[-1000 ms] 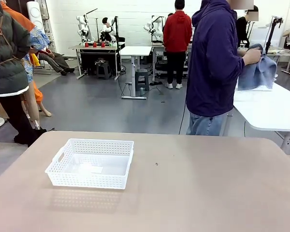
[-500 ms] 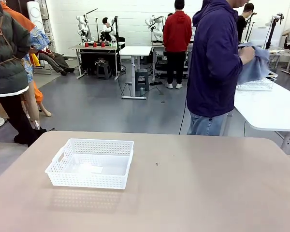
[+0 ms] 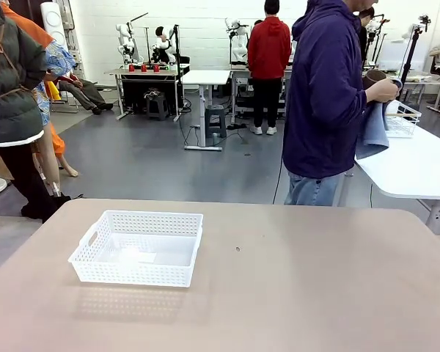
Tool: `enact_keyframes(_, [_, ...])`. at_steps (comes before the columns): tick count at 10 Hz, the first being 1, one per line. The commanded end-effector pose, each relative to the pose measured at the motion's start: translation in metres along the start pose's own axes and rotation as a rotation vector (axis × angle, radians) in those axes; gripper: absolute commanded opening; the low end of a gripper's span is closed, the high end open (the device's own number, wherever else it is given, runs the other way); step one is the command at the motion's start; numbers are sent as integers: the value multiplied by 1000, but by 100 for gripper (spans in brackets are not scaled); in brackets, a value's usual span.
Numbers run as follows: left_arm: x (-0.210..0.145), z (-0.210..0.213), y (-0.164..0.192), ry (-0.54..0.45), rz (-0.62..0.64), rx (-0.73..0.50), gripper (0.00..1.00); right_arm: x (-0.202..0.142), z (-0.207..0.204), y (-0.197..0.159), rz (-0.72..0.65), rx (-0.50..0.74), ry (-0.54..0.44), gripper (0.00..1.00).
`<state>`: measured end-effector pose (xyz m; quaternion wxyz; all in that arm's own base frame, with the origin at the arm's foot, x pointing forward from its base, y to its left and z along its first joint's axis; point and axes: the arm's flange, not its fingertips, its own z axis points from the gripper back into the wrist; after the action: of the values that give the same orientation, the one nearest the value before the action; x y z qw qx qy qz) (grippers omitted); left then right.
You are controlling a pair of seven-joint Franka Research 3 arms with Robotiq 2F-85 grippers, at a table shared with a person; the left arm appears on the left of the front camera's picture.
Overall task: Clean and organize the cups into the basket.
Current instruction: Pick up the Organizing basket and move it to the center of the table, then pick up the Reusable plastic cup from the right side of the table and place it inside the Organizing basket.
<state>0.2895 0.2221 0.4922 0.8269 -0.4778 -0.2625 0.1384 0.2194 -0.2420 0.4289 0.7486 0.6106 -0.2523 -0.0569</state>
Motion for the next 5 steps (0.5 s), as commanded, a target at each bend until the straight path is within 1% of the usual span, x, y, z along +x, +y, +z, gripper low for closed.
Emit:
enact_keyframes(1, [1,-1,-1,-3,-1,-17,100,2,1,0,1,8,-8,100])
enact_keyframes(5, [1,-1,-1,-3,-1,-17,100,2,1,0,1,8,-8,100])
